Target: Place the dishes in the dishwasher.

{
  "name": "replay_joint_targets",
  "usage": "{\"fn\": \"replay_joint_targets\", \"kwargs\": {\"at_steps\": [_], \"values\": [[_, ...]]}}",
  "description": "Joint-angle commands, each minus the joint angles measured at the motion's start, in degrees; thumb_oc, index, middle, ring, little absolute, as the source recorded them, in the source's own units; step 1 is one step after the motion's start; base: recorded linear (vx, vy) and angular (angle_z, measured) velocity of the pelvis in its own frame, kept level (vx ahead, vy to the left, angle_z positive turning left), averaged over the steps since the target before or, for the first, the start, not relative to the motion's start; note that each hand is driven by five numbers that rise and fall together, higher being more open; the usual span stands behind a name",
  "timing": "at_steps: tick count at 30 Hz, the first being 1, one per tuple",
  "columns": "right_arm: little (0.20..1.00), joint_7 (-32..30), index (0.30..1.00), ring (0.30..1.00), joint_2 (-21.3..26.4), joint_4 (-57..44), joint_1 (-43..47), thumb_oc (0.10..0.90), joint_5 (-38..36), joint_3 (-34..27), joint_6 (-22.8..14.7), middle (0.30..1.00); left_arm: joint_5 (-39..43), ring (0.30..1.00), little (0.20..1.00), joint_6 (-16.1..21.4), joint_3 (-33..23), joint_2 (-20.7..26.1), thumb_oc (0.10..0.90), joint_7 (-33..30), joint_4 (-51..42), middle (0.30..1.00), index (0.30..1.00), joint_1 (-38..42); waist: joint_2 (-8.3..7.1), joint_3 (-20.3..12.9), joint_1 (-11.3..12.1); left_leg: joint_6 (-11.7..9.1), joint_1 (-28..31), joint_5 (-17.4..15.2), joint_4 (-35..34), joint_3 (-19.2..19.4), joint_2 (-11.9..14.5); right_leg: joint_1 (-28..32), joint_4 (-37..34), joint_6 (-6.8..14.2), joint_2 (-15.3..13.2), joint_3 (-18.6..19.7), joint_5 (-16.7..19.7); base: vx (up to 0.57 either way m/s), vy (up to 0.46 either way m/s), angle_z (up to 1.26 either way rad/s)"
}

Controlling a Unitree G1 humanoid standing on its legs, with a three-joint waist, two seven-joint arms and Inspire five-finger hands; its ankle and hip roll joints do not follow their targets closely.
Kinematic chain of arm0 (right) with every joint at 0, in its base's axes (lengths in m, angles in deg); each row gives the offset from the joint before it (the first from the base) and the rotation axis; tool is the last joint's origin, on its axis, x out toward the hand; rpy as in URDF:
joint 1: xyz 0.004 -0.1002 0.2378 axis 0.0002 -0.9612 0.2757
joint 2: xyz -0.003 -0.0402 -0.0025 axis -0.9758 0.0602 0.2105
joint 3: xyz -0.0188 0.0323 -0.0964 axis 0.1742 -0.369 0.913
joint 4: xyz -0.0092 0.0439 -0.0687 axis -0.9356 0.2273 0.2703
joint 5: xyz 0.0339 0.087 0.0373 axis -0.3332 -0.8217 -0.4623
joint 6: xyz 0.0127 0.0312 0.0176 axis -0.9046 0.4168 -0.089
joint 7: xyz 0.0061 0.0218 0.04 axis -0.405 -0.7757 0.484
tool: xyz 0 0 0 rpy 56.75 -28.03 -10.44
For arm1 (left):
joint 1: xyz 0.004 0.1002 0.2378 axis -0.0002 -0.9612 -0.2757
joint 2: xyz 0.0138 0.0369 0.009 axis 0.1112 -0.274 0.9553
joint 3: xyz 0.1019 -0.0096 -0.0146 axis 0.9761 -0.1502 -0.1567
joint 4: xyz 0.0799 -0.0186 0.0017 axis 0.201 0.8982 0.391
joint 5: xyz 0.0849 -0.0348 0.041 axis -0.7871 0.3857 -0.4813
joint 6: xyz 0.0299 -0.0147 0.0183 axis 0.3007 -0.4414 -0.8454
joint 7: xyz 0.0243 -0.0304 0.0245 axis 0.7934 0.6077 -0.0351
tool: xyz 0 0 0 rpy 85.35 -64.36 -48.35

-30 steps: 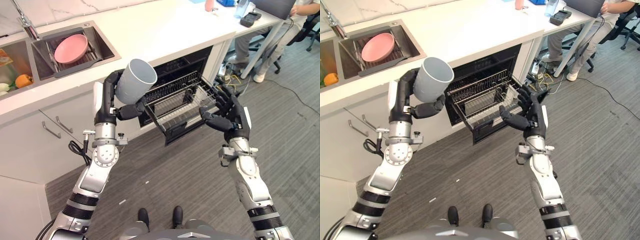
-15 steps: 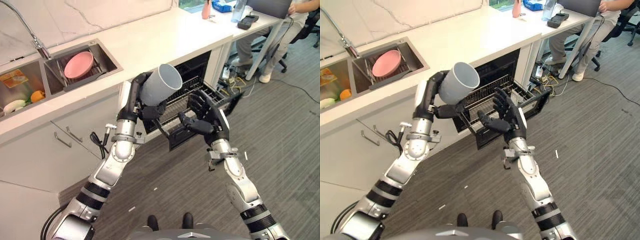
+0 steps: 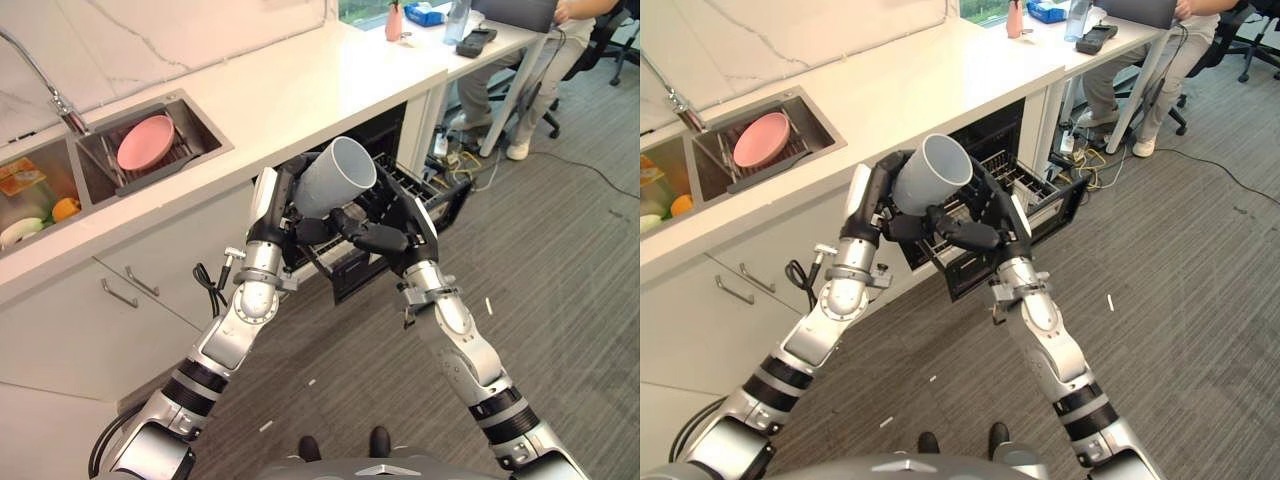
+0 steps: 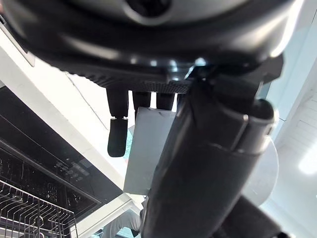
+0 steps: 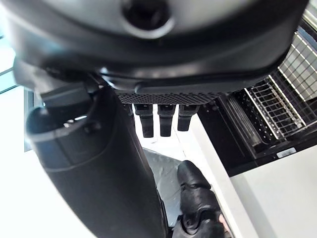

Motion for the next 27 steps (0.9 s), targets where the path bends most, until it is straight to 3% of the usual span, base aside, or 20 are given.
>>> {"fn": "replay_joint_targets", "kwargs": {"at_steps": [1, 12, 19, 24, 25, 26, 27], "values": [[0.900, 2.69, 0.900, 0.900, -3.25, -8.47, 5.04, 0.800, -2.82, -1.28, -6.79, 0.900, -3.82, 0.300, 0.300, 5.56, 1.91, 0.87, 0.400, -0.93, 1.50, 0.300, 0.300, 10.89, -2.58, -4.28, 0.57, -3.25, 2.83, -5.36, 0.30, 1.69, 2.79, 2.40, 1.09, 10.22, -8.47, -1.51, -2.56, 0.01, -0.020, -0.05], [0.900, 1.16, 0.900, 0.900, -7.20, -9.31, 5.32, 0.800, -5.39, 3.19, -7.31, 0.900, -6.85, 0.300, 0.300, 4.49, 6.65, -1.95, 0.400, -1.16, 3.11, 0.300, 0.300, 9.21, -2.34, -4.34, 1.05, -3.60, 3.26, -5.18, 0.30, 1.27, 3.36, 3.41, 1.12, 9.74, -7.78, -2.35, -3.35, 0.00, 0.000, 0.00], [0.900, -2.09, 0.900, 0.900, -8.64, -8.58, 6.21, 0.800, -0.75, 7.23, -7.13, 0.900, -11.06, 0.300, 0.300, 4.09, 11.42, -2.49, 0.400, -0.80, 3.31, 0.300, 0.300, 8.13, -2.55, -4.34, 1.79, -3.83, 3.13, -4.89, 0.30, 0.38, 3.77, 4.07, 0.93, 9.34, -7.32, -3.13, -3.88, 0.00, -0.019, 0.04], [0.900, -8.89, 0.900, 0.900, -11.96, -7.02, 8.63, 0.800, 5.59, 10.31, -8.12, 0.900, -12.08, 0.300, 0.300, 3.31, 15.48, -4.55, 0.400, -1.92, 6.16, 0.300, 0.300, 8.46, -2.33, -3.98, 2.38, -3.88, 2.69, -4.40, 0.30, -0.68, 3.89, 4.18, 0.83, 8.85, -7.00, -3.59, -4.33, -0.01, -0.016, 0.08], [0.862, -9.65, 0.862, 0.862, -12.46, -6.42, 9.01, 0.775, 5.87, 10.77, -8.22, 0.862, -12.18, 0.300, 0.300, 3.23, 15.93, -4.73, 0.400, -2.06, 6.38, 0.300, 0.300, 8.52, -2.29, -3.87, 2.47, -3.89, 2.65, -4.34, 0.30, -0.80, 3.86, 4.22, 0.82, 8.83, -6.98, -3.68, -4.31, -0.01, -0.016, 0.05], [0.458, -10.34, 0.458, 0.458, -12.81, -6.00, 9.54, 0.505, 6.39, 11.04, -8.18, 0.458, -12.25, 0.300, 0.300, 3.10, 16.25, -4.82, 0.400, -2.25, 6.47, 0.300, 0.300, 8.56, -2.24, -3.80, 2.55, -3.89, 2.63, -4.32, 0.30, -0.84, 3.84, 4.26, 0.80, 8.80, -6.97, -3.68, -4.33, -0.01, -0.003, 0.03], [0.458, -10.34, 0.458, 0.458, -12.81, -6.00, 9.54, 0.505, 6.39, 11.04, -8.18, 0.458, -12.25, 0.300, 0.300, 3.10, 16.25, -4.82, 0.400, -2.25, 6.47, 0.300, 0.300, 8.56, -2.24, -3.80, 2.55, -3.89, 2.63, -4.32, 0.30, -0.84, 3.84, 4.26, 0.80, 8.80, -6.97, -3.68, -4.33, 0.00, -0.002, 0.05]]}}
